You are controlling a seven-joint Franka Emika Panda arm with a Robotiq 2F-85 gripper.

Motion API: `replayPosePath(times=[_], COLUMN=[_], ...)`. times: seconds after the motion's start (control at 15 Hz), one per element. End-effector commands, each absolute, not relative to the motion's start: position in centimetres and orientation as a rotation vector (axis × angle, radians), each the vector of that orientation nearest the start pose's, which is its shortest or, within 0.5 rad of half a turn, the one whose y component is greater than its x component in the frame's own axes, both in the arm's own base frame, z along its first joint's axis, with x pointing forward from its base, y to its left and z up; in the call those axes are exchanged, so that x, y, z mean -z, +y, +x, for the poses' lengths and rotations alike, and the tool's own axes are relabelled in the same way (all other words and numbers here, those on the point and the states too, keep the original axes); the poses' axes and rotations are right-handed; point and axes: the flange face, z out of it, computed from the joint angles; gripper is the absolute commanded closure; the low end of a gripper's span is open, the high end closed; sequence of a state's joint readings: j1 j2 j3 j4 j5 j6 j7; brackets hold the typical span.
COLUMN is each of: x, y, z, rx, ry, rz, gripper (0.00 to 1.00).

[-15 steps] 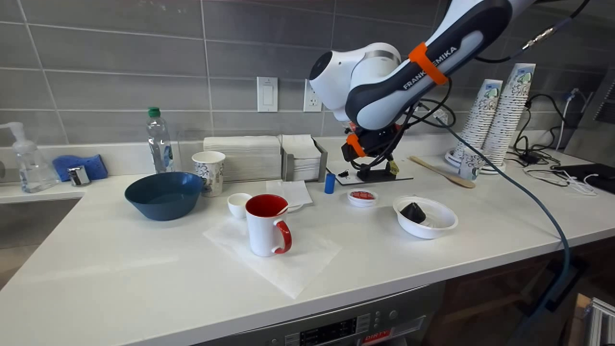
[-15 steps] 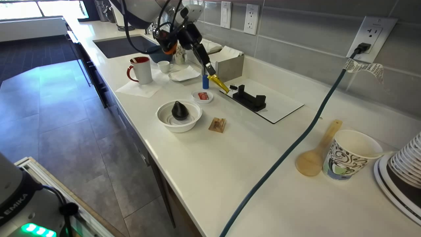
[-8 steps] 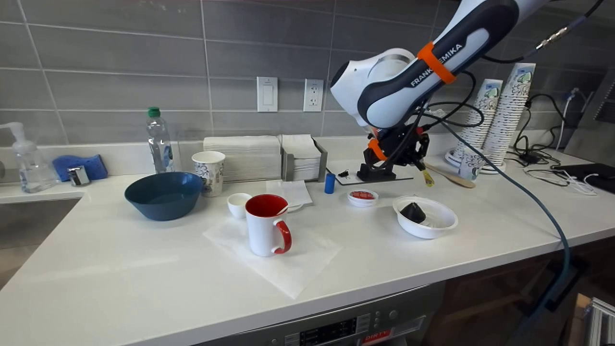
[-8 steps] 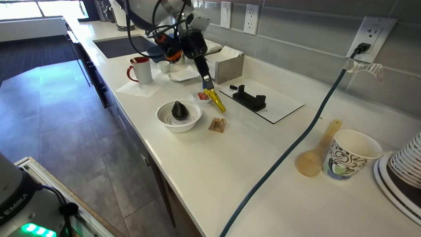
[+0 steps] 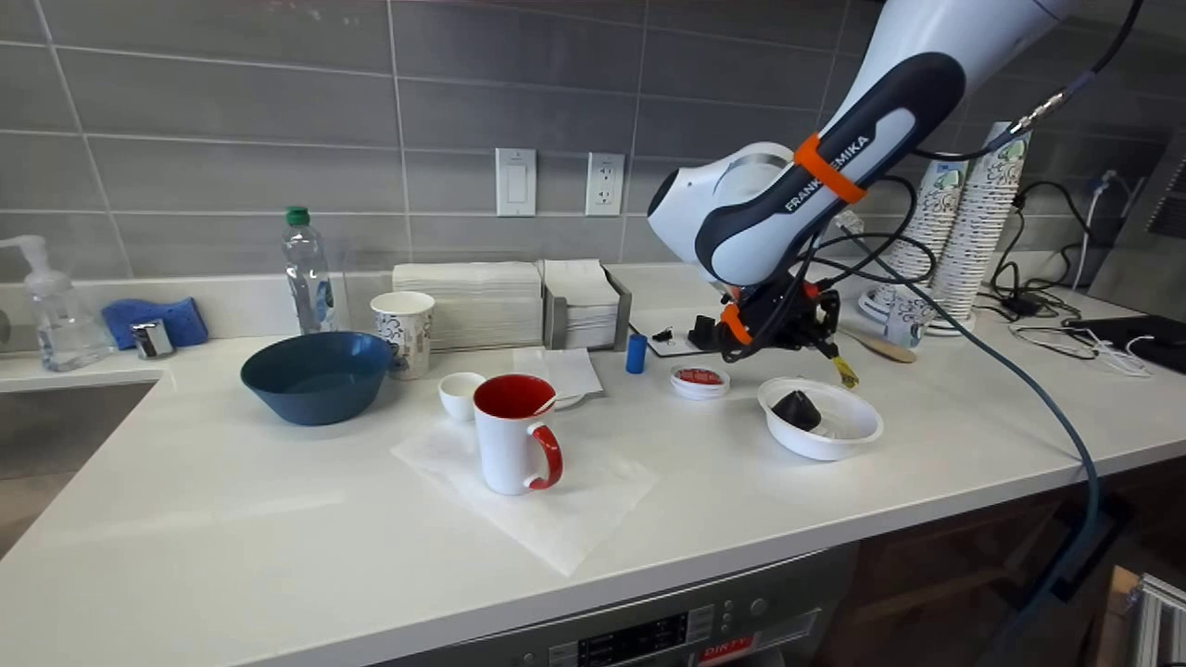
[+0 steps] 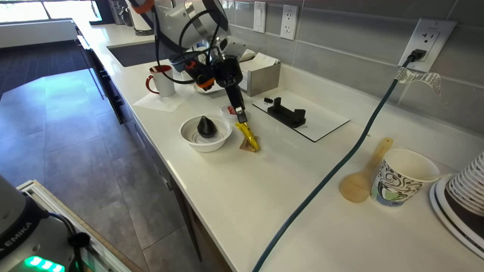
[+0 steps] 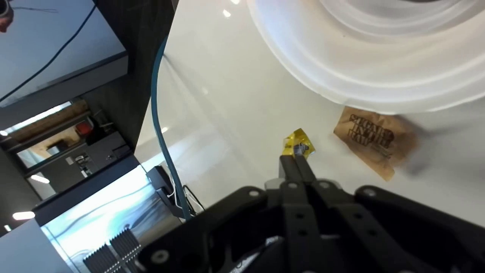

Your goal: Remove the yellow and red sachets from the plate

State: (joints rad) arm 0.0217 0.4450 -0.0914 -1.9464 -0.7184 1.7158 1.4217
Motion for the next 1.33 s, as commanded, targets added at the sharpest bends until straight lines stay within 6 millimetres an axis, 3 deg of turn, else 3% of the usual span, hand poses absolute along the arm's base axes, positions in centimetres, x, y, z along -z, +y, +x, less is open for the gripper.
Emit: replayPosePath(times=[0.0, 0.6, 0.67, 0.8, 1.07, 1.27], x=[-22.2, -21.0, -20.9, -21.0, -23.1, -24.2], y=[-9.8, -9.9, -9.7, -9.3, -8.1, -6.6], z=[55.3, 57.7, 58.0, 58.3, 58.5, 59.1], rx=[0.086, 0.048, 0.056, 0.058, 0.059, 0.105], ry=[-1.197, -1.208, -1.209, -1.204, -1.192, -1.174], rz=[1.829, 1.839, 1.843, 1.858, 1.909, 2.067], gripper=[1.0, 1.0, 0.74, 0.67, 0.4, 0.18])
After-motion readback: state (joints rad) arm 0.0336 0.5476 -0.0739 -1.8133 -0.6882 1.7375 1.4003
